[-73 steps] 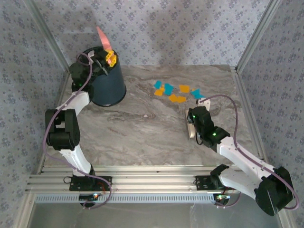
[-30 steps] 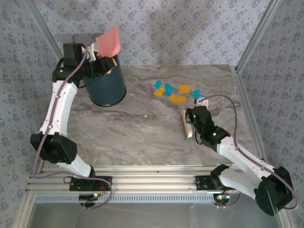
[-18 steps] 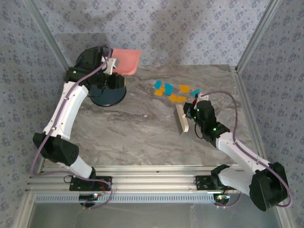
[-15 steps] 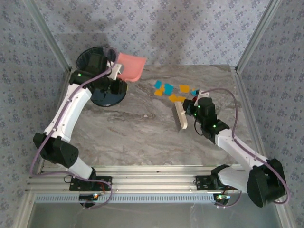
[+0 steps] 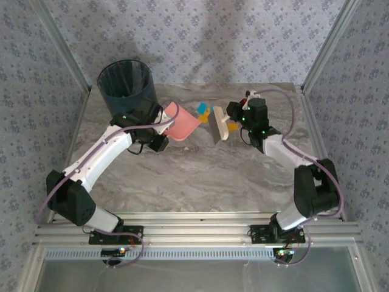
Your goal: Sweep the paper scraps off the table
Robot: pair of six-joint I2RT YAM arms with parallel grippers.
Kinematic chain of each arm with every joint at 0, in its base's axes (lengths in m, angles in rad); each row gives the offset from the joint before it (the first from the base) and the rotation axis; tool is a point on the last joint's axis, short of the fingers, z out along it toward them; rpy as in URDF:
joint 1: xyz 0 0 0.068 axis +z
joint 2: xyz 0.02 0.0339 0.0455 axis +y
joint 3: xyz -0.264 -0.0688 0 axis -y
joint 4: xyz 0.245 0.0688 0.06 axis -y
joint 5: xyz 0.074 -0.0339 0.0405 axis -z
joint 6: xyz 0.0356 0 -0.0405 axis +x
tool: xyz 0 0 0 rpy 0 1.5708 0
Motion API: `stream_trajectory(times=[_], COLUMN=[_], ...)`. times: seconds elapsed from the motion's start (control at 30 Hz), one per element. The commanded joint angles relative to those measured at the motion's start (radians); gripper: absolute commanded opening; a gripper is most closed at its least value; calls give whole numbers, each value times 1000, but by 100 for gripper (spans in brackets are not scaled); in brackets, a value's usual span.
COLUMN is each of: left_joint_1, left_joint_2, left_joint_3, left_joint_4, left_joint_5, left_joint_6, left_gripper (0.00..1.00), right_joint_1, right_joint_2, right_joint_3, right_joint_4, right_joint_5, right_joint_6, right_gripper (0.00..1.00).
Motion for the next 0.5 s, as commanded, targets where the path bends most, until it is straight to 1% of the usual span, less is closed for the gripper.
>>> stream_trajectory(times=[0.0,0.2,0.33,0.47], left_joint_1=[-10,-37,-41,-41], left_joint_2=[-30,3,13,16], left_joint_3=[-15,-33,-48,-57], left_joint_4=[38,11,11,13], left_joint_5=[-32,-46,-30,-22], left_joint_6=[72,108,136,139], left_gripper=[0,0,0,0], right_joint_1=[-10,-32,-37,-38], right_joint_2=[84,270,384,493], right_joint_3=[116,287,372,481], right_joint_4=[42,68,111,97], right_joint_5=[-25,-55,-26,-14], right_joint_6=[41,157,232,294], right_gripper=[0,0,0,0])
